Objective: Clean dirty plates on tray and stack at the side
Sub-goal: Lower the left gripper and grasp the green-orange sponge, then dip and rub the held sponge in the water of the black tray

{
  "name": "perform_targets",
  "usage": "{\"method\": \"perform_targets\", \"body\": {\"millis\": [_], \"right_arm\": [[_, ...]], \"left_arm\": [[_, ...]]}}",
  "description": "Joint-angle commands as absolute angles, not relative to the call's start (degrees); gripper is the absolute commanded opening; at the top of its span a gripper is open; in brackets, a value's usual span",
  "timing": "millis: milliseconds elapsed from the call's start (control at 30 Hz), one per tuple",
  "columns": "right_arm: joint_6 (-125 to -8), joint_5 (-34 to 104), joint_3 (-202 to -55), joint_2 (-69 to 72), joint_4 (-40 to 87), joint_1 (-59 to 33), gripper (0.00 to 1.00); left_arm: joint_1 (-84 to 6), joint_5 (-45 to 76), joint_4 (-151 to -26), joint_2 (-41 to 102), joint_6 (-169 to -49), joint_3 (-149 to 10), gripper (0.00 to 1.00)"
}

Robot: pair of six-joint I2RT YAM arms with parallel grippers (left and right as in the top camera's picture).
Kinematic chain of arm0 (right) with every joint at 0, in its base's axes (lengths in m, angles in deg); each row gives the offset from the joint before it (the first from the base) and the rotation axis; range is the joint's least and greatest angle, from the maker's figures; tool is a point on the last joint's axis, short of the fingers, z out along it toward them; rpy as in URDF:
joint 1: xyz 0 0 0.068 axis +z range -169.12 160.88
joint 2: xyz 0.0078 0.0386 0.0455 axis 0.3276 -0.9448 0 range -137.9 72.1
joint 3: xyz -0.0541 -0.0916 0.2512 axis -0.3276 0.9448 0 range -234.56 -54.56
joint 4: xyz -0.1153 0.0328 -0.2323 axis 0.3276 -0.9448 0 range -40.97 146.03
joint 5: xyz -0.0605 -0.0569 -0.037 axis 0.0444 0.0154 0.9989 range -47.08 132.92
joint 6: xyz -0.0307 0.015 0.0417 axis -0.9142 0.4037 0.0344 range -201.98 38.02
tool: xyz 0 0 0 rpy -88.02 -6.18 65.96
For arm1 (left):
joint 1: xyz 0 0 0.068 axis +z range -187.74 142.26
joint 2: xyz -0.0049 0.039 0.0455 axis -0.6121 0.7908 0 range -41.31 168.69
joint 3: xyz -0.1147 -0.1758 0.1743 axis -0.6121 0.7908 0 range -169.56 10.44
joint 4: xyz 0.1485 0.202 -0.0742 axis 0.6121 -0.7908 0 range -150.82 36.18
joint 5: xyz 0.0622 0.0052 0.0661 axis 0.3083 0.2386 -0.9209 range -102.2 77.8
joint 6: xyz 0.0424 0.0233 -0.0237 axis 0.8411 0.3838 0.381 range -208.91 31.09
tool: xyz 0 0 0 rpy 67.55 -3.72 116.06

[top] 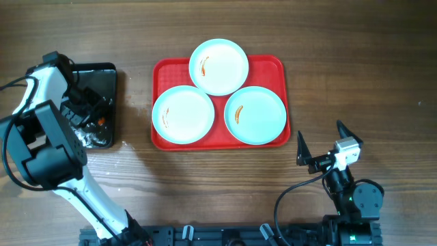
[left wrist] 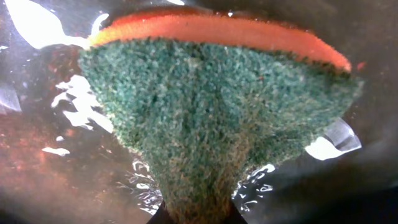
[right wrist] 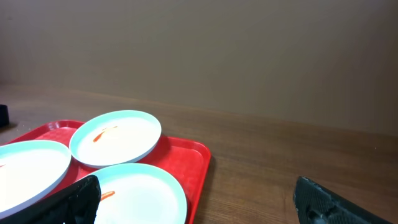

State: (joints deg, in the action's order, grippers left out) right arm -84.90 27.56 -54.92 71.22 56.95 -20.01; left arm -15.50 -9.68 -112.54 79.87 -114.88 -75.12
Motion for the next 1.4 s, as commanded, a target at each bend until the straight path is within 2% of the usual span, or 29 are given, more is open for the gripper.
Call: {"method": "perform_targets", "body": {"millis": [0,33,67,633,700,733,867,900,933,1000,1033,1067,1200,1233,1267,1300,1333,1367], "right_arm": [[-85.45,27.89,-54.86,71.57,57.22,-19.72,1.00],[-85.43,27.89,-54.86,71.57,57.22,-19.72,1.00],[-85.41,27.89,-54.86,71.57,57.22,-19.72,1.00],[-85.41,27.89,-54.86,71.57,57.22,-19.72,1.00],[-85.45,27.89,-54.86,71.57,57.22,-19.72,1.00],[-85.43,27.89,-54.86,71.57,57.22,-19.72,1.00],[-85.43,27.89,-54.86,71.57,57.22,-19.72,1.00],[-85.43,27.89,-54.86,71.57,57.22,-19.72,1.00],[-85.43,27.89,-54.86,71.57,57.22,-19.72,1.00],[-85.43,27.89,-54.86,71.57,57.22,-19.72,1.00],[-85.41,27.89,-54.86,71.57,57.22,-19.72,1.00],[-85.43,27.89,-54.86,71.57,57.22,-19.72,1.00],[-85.43,27.89,-54.86,71.57,57.22,-19.72,1.00],[-85.43,27.89,-54.86,71.57,57.22,-19.72,1.00],[-85.41,27.89,-54.86,71.57,57.22,-19.72,1.00],[-85.45,27.89,-54.86,71.57,57.22,-19.72,1.00],[-85.43,27.89,-54.86,71.57,57.22,-19.72,1.00],[-85.43,27.89,-54.86,71.57,57.22,-19.72,1.00]], "left_arm": [[-15.39,-9.44,-112.32,77.60,-114.60,-75.89,0.29],[-15.39,-9.46,-112.08,77.51,-114.60,-76.08,0.68],[-15.39,-9.46,-111.60,77.51,-114.60,-76.17,1.00],[-15.37,-13.35,-100.17,77.54,-114.60,-76.13,0.98],[-15.37,-13.35,-99.18,77.54,-114.60,-76.13,0.95],[-15.37,-13.37,-98.13,77.54,-114.58,-76.13,0.91],[-15.39,-13.37,-96.98,77.54,-114.60,-76.13,0.81],[-15.37,-13.37,-96.80,77.54,-114.60,-76.13,0.76],[-15.39,-13.39,-96.60,77.56,-114.60,-76.13,0.68],[-15.39,-14.64,-96.41,77.56,-114.62,-76.13,0.25],[-15.39,-15.38,-96.43,77.56,-114.62,-76.13,0.11],[-15.39,-16.24,-96.47,77.56,-114.60,-76.13,0.04],[-15.37,-17.66,-97.15,77.14,-114.62,-76.17,0.04],[-15.39,-17.59,-97.48,76.66,-114.64,-76.17,0.06],[-15.39,-17.57,-97.89,76.20,-114.64,-76.22,0.24],[-15.46,-17.31,-98.29,75.66,-114.62,-76.22,0.47],[-15.46,-16.93,-98.77,74.98,-114.60,-76.22,1.00],[-15.44,-16.50,-99.29,74.43,-114.60,-76.22,1.00]]}}
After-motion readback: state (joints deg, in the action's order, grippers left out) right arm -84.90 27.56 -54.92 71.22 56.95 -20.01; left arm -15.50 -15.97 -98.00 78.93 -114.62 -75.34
